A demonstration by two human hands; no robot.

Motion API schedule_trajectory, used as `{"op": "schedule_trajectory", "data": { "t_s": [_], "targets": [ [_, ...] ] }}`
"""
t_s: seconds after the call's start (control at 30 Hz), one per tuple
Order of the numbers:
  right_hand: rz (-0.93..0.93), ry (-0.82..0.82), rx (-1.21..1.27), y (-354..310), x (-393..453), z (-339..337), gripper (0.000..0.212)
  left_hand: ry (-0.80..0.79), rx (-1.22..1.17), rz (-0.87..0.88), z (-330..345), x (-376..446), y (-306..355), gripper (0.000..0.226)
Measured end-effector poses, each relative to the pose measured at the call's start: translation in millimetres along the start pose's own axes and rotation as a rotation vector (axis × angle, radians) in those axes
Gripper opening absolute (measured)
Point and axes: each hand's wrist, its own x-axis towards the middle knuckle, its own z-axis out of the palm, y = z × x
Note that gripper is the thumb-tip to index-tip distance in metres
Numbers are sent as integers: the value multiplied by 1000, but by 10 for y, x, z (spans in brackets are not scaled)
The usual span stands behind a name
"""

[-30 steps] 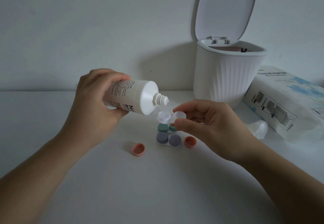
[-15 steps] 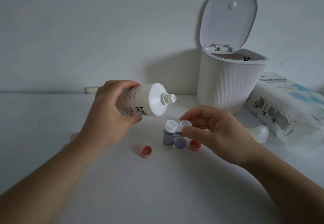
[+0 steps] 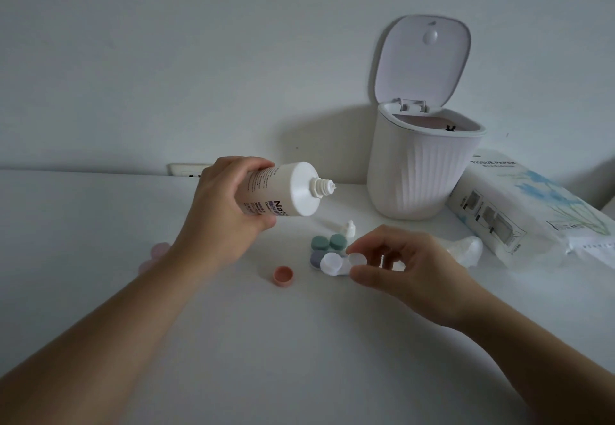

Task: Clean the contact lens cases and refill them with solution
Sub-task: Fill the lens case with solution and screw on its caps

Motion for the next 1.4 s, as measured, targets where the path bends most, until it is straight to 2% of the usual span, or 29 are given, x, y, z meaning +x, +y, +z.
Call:
{"op": "schedule_trajectory", "data": {
  "t_s": [0.4,0.8,1.03,1.17,1.4],
  "targets": [
    [90,116,-125,89,-314,71,21,-14,5,14,-4,-38,-1,74],
    [79,26,-197,81,-314,116,19,-15,25,12,-23,-84,3,73],
    [155,-2,-182,93,-310,82,32,-8,14,16,-39,-85,-4,74],
    [148,43,-205,93,-393,67,18,-14,4,14,-39,-83,7,75],
    [98,15,-303,64,-398,119,19,-25,7,-2,-39,-92,21,74]
  ]
}}
